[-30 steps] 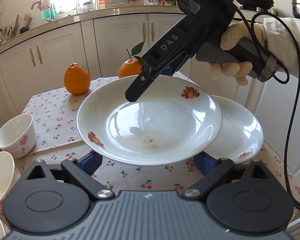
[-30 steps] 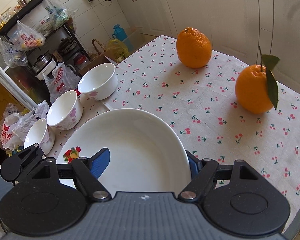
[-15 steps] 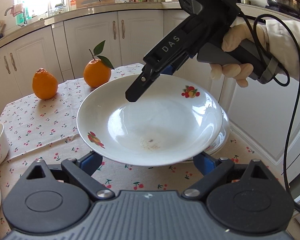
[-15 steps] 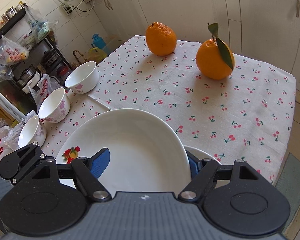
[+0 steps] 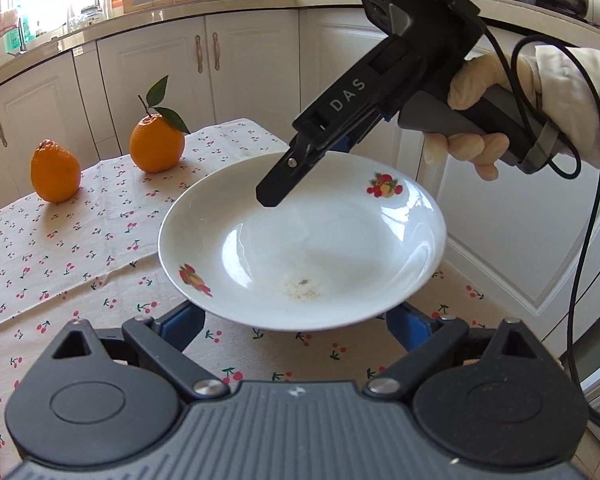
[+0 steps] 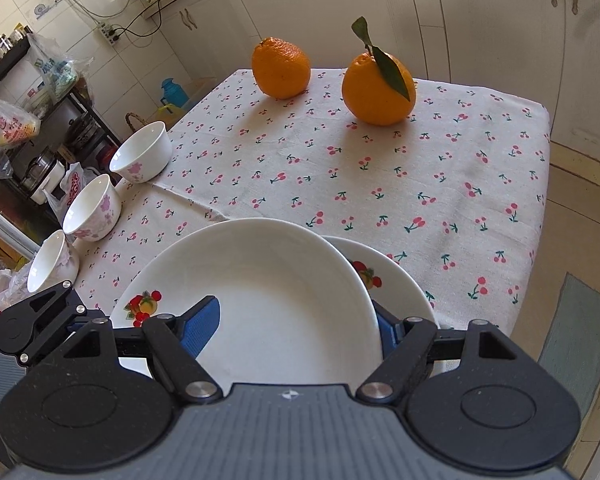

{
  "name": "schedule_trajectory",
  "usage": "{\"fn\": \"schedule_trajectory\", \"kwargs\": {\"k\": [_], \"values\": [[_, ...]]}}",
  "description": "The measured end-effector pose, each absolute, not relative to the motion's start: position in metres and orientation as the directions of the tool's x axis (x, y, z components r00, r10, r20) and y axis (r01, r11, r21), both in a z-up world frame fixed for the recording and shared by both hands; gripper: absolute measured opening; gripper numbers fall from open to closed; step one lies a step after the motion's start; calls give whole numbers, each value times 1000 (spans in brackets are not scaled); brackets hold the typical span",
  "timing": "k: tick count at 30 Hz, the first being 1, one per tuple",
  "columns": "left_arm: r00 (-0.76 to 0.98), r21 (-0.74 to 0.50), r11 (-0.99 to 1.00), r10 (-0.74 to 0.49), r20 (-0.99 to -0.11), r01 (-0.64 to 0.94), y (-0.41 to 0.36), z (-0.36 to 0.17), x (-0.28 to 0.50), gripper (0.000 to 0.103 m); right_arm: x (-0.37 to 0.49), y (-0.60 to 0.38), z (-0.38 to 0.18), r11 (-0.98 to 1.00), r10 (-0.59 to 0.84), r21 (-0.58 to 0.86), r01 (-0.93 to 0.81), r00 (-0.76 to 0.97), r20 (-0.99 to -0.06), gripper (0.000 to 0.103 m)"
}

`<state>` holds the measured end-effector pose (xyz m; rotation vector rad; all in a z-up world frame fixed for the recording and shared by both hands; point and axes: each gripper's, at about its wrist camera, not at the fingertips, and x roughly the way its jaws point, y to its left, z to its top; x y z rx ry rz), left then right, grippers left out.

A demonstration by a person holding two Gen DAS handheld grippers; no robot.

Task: Organize plates and bowls
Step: 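Lift the flower-decal plate with the right tool and carry it toward the plate stack, then lower the plate onto the stack and open the right tool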

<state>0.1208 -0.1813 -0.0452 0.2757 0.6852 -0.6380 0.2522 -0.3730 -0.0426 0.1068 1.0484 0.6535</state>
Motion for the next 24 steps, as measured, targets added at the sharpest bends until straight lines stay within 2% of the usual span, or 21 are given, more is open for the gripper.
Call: {"fn": "schedule_trajectory", "kwargs": {"k": [24], "values": [[567,15,761,-470,-676,649,-190,-52,129,97,243,-395,-52,832,523,380,-403,345,-779,82]]}}
